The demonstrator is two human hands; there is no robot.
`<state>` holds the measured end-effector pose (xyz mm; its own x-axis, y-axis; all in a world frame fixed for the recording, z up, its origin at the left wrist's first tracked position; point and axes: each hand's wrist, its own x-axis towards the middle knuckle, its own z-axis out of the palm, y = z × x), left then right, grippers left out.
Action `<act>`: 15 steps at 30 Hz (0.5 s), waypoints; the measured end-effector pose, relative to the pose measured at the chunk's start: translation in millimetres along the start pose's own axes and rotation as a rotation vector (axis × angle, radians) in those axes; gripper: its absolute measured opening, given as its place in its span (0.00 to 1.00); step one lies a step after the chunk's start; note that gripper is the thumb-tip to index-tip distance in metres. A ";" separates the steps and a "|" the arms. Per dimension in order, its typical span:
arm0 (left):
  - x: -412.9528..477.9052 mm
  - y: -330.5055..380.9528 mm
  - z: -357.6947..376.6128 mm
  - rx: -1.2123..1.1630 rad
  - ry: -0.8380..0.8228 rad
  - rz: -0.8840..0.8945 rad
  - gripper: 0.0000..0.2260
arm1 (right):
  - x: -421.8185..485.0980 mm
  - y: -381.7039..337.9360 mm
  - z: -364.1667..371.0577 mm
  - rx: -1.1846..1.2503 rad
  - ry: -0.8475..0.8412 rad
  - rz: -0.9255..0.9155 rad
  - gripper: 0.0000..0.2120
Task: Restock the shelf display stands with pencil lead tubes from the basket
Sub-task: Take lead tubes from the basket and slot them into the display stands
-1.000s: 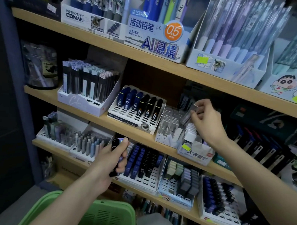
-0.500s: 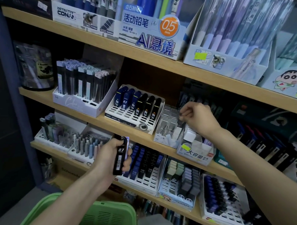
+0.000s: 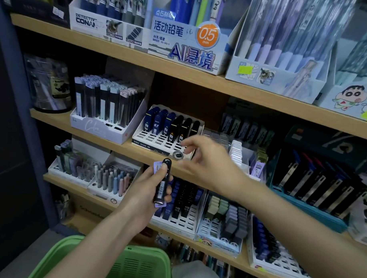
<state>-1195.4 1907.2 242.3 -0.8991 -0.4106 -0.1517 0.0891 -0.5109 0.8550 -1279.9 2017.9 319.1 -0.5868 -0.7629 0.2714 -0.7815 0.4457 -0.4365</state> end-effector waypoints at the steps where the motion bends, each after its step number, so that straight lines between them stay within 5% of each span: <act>1: -1.3 0.2 0.7 0.015 -0.010 0.004 0.09 | -1.8 -3.2 5.5 0.038 -0.085 0.010 0.22; 3: -4.5 1.1 0.6 0.028 -0.035 0.009 0.10 | -2.6 -6.3 14.3 0.089 -0.174 0.012 0.26; 9: -9.0 8.6 -9.2 0.042 -0.040 -0.023 0.13 | 0.3 -14.8 21.4 0.210 -0.140 0.063 0.15; 15: -7.7 14.5 -24.5 0.030 0.026 -0.009 0.11 | 12.2 -14.5 2.0 0.437 0.071 0.144 0.10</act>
<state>-1176.7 1884.5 243.8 -0.8884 -0.4258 -0.1714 0.0682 -0.4918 0.8680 -1275.3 2001.2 327.1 -0.7074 -0.6673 0.2331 -0.5375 0.2937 -0.7905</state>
